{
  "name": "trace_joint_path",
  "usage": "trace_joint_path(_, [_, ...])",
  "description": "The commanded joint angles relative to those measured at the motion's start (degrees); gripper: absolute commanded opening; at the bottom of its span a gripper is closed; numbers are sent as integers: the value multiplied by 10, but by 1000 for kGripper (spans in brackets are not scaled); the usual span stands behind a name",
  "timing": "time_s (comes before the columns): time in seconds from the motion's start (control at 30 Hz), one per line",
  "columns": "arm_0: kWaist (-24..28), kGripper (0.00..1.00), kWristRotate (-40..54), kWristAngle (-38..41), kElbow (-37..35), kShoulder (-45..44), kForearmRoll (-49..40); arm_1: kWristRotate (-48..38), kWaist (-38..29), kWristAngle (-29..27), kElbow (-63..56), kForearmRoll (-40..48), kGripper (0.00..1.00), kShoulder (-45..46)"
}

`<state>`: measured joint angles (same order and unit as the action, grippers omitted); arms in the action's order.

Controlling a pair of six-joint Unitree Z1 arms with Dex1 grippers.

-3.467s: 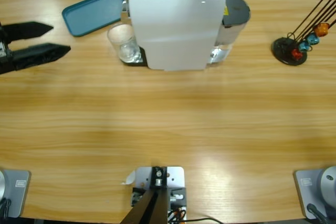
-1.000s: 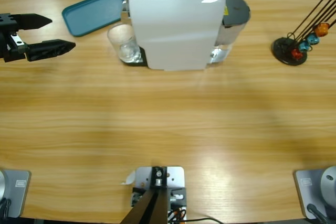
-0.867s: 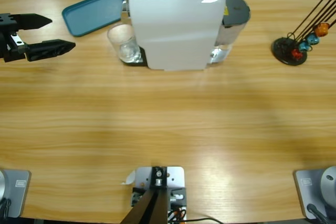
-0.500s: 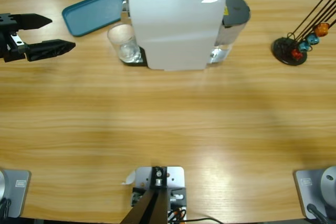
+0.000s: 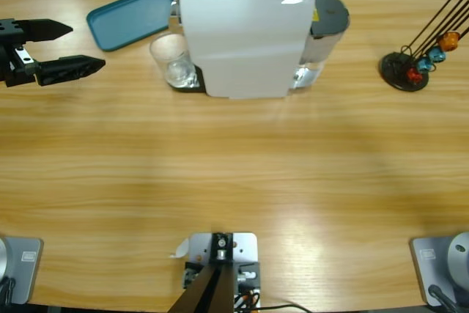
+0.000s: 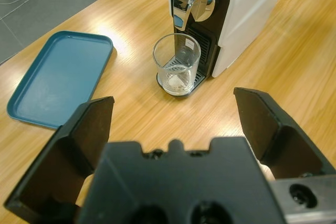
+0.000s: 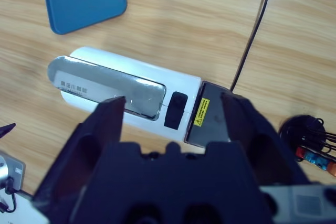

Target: Pour coffee

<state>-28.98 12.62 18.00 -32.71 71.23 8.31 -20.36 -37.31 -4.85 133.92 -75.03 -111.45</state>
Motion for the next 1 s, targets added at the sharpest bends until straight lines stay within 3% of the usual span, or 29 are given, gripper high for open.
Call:
trace_joint_path(0.03, [-4,1000,3,14,9,0,5,-7,-7,14,-25,-17,1000,5])
trace_joint_path(0.27, [-4,1000,3,15,9,-4,5,-17,-7,53,-45,-23,1000,1])
trace_joint_path(1.0, [-4,1000,1,18,9,-8,5,-21,-8,37,-78,-36,1000,26])
